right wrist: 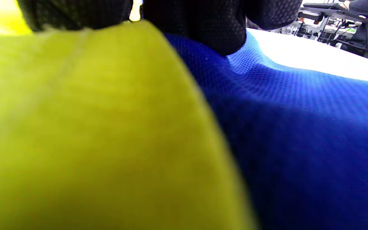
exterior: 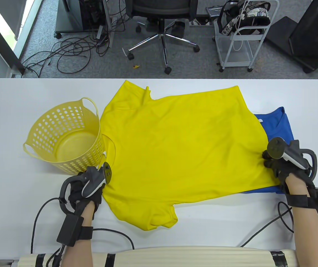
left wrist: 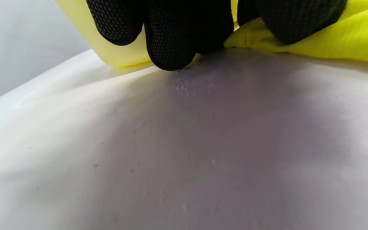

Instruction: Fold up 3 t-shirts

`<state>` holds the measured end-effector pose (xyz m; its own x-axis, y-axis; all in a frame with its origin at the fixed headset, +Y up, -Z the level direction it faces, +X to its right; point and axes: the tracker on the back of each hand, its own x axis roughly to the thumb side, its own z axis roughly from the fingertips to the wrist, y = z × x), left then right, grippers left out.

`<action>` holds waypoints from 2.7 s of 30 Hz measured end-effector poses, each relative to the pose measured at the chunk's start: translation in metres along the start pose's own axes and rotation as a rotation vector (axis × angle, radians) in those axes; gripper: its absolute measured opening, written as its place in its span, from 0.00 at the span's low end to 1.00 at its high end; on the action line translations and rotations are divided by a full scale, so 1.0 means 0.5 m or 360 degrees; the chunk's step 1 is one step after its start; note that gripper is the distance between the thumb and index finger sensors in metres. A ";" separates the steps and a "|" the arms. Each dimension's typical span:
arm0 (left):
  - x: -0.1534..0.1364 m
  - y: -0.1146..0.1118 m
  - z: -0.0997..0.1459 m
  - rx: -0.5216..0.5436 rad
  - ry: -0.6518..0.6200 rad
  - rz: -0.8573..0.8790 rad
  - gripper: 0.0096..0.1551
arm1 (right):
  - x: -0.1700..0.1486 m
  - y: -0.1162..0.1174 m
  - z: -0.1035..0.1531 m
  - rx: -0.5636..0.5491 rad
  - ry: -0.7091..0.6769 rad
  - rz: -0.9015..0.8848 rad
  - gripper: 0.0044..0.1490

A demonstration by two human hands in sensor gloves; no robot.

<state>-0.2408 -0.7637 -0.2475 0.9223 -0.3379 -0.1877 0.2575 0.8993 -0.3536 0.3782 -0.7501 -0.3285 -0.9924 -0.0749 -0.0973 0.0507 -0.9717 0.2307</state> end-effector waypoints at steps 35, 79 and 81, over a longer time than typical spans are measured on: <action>-0.087 0.123 0.134 0.1038 0.0139 0.0513 0.22 | -0.066 -0.133 0.126 -0.1350 0.0156 -0.0450 0.24; 0.311 0.180 0.116 0.0203 -0.0707 0.0324 0.33 | 0.035 -0.056 0.097 -0.0388 -0.0350 -0.0143 0.35; 0.372 0.190 0.118 0.0143 -0.0743 0.0315 0.33 | 0.036 -0.054 0.098 -0.0384 -0.0360 -0.0155 0.35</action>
<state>-0.0277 -0.7248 -0.2620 0.9810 -0.0170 0.1935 0.0697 0.9607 -0.2689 0.3536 -0.7140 -0.2890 -0.9922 0.0461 0.1154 -0.0473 -0.9989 -0.0072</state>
